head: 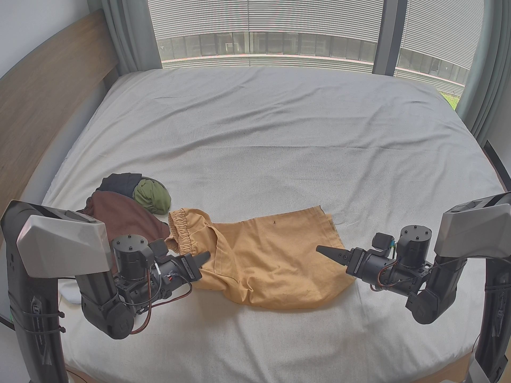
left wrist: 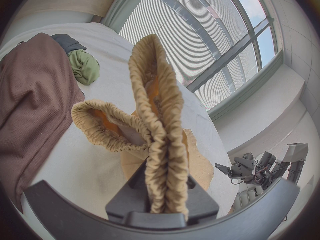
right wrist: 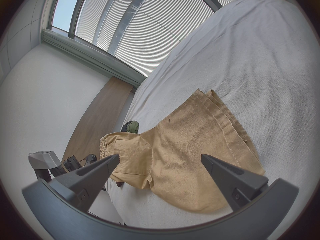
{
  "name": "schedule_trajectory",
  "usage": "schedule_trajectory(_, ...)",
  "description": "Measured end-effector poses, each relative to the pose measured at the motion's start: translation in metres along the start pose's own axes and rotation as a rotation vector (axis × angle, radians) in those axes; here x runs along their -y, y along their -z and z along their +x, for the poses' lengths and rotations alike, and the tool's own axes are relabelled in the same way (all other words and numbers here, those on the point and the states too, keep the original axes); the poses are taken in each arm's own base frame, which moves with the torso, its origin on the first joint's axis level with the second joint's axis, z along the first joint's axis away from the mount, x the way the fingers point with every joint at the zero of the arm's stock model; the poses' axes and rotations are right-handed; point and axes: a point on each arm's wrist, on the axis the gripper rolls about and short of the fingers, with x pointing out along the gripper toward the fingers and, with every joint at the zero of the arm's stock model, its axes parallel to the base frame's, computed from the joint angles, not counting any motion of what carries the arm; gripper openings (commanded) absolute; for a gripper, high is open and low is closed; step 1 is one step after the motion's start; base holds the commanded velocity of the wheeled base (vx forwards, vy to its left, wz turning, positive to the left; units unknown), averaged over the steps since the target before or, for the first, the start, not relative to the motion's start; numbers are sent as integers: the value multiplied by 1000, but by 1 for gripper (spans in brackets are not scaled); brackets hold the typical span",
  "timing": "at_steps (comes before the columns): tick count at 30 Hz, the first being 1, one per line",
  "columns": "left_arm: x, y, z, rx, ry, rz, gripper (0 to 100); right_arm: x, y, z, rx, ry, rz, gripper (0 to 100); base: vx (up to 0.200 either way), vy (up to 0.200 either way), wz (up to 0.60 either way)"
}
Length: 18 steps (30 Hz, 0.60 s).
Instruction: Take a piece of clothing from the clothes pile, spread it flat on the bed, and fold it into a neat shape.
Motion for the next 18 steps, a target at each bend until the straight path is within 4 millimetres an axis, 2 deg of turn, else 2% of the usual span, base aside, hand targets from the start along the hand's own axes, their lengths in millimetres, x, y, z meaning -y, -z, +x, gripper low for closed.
schedule_trajectory(11, 16, 0, 17, -24, 35, 13, 0, 1, -2, 0, 6, 2, 1, 100, 0, 0, 0)
schedule_trajectory(18, 30, -2, 28, -18, 76, 20, 0, 6, -14, -5, 50, 13, 8, 100, 0, 0, 0)
